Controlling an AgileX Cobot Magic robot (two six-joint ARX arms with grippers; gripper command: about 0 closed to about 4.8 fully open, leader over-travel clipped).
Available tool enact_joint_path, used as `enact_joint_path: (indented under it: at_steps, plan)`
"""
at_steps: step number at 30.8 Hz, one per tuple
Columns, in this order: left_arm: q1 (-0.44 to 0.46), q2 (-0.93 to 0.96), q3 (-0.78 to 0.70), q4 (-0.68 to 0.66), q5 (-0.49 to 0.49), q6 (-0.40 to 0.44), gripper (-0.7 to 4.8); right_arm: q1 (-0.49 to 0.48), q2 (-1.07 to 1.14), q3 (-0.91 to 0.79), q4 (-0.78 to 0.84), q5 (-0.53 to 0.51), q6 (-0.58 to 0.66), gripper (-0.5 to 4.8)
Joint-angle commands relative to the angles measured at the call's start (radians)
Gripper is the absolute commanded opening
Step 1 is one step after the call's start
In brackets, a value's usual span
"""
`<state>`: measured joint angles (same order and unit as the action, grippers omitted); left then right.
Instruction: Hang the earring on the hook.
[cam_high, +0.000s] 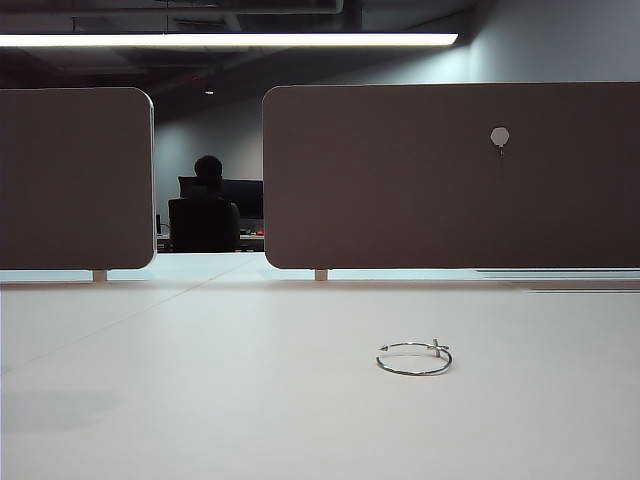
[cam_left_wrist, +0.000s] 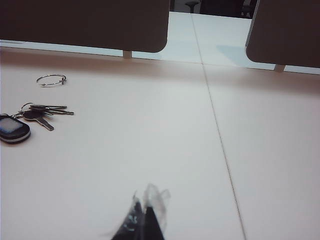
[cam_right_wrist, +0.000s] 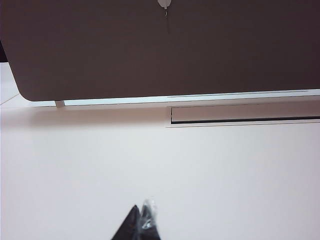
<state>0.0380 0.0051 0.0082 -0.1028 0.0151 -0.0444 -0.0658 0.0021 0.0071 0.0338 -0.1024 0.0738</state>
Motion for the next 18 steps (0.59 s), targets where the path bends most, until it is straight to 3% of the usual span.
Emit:
enact_joint_path:
  at_steps: [1,11,12,13,15,16,17,18]
  plan:
    - [0.000,0.001,0.000,0.015,-0.003,0.011,-0.05,0.000,0.000,-0.002,0.010,-0.005,0.000,0.00]
    - [0.000,0.001,0.001,0.035,0.012,-0.001,-0.05,0.002,0.000,0.021,-0.026,-0.024,-0.004,0.02]
    - [0.000,0.001,0.004,0.043,0.025,-0.021,0.01,0.006,0.000,0.046,-0.056,-0.041,0.005,0.45]
    - [0.000,0.001,0.012,0.045,0.046,-0.073,0.38,0.012,0.004,0.069,-0.085,-0.048,0.008,1.31]
    - [0.000,0.001,0.030,0.043,0.098,-0.200,1.71,0.031,0.010,0.122,-0.146,-0.048,0.044,3.88]
    - [0.000,0.001,0.040,0.046,0.142,-0.256,3.01,0.041,0.019,0.138,-0.153,-0.048,0.055,4.48]
    - [0.000,0.001,0.047,0.048,0.175,-0.284,4.15,0.050,0.025,0.154,-0.159,-0.050,0.058,4.54]
    - [-0.001,0.001,0.055,0.052,0.206,-0.307,4.79,0.063,0.039,0.174,-0.160,-0.058,0.058,4.54]
